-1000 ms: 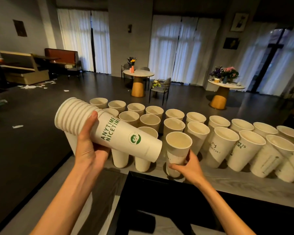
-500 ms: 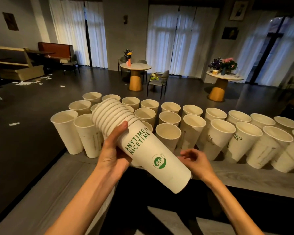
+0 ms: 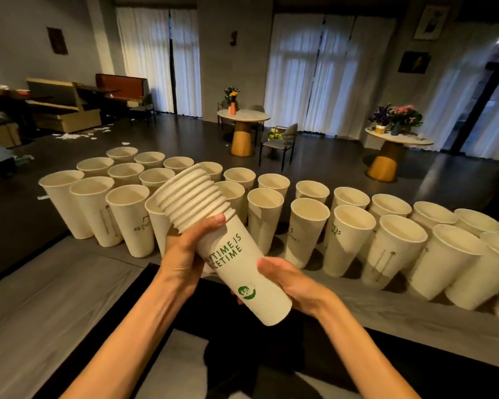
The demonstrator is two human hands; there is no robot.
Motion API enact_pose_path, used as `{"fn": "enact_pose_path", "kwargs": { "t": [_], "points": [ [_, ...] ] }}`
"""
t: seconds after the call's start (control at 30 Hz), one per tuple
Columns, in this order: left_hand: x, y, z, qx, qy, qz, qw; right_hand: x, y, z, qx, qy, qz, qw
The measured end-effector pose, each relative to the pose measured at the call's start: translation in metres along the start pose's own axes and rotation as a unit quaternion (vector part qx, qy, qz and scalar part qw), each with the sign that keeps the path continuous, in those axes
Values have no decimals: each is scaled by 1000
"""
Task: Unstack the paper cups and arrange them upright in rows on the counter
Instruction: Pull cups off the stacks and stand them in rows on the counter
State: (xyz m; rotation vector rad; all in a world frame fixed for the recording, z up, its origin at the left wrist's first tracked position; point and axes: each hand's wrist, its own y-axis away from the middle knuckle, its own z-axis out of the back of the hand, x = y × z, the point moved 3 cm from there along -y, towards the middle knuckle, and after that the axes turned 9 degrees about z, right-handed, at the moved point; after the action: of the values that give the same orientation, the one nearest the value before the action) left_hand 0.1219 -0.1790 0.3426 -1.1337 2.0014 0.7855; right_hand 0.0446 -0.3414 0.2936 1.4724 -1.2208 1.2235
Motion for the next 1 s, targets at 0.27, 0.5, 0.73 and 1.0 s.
{"fn": "enact_pose_path", "kwargs": {
  "t": [0.27,0.5,0.73,1.0],
  "points": [
    [-33,27,1,-87,130,-42,987,-8,8,56,-142,248,95,954],
    [-66,40,14,-99,171,-75,977,-31,-31,57,-262,178,77,945],
    [-48,31,10,-59,130,1,990,-27,-30,39,-266,225,42,936],
    [-3,12,-12,85,55,117,988,-3,35,-3,-147,-165,-76,972]
  ]
}}
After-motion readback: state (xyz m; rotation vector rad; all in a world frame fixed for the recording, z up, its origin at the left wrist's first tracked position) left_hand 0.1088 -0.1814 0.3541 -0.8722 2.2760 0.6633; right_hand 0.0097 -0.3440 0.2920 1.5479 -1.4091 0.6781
